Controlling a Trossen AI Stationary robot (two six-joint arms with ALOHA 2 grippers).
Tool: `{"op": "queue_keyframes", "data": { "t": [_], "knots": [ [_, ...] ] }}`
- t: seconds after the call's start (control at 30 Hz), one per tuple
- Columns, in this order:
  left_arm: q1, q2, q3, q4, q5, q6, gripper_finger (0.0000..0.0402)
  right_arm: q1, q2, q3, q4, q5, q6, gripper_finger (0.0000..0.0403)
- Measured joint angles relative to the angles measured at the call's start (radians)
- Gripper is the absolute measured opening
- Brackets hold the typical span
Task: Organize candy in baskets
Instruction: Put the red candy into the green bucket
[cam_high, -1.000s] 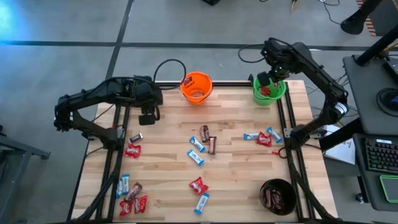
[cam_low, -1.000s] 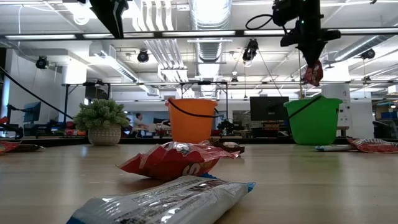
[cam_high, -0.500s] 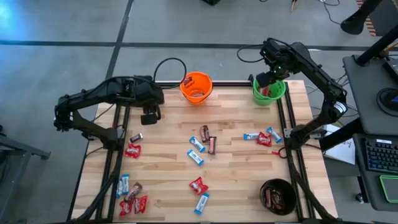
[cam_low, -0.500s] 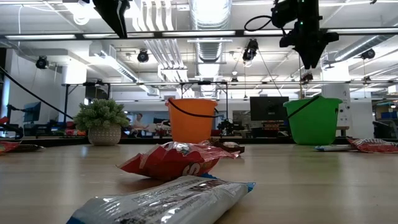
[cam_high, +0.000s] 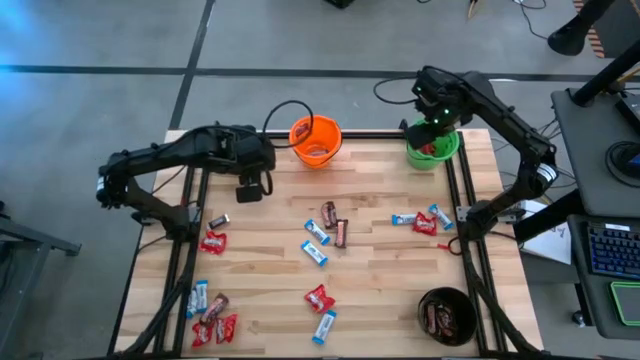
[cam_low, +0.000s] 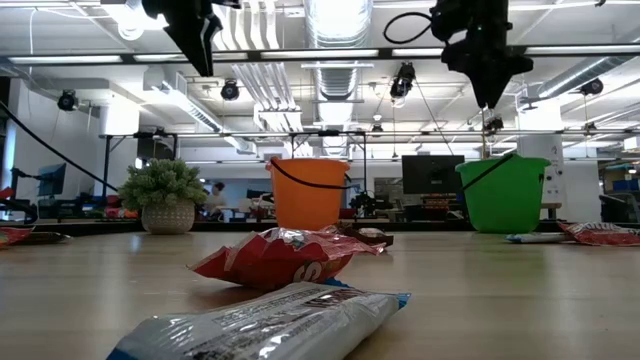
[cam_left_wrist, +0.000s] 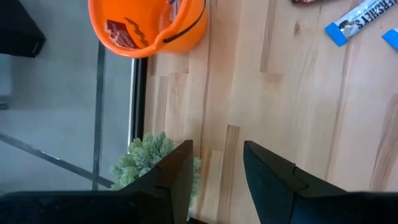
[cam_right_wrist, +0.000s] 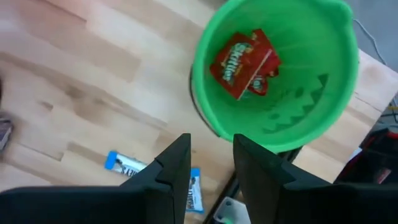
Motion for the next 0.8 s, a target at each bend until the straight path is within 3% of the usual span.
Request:
{"op": "queue_keyframes", "data": {
  "t": [0.27,0.57,0.8],
  "knots": [
    [0.000,-0.002,0.000,-0.001,0.000,0.009,0.0123,0.135,0.000,0.000,0.016,-0.157,0.049,0.0111],
    [0.014,-0.058,0.000,-0.032,-0.001,0.002,0.0123,0.315,0.000,-0.022,0.029,-0.155,0.114,0.0112],
    [0.015,-0.091,0.000,-0.033,-0.001,-0.004,0.0123,0.397,0.000,-0.181,0.027,-0.125,0.115,0.0112]
  ]
}}
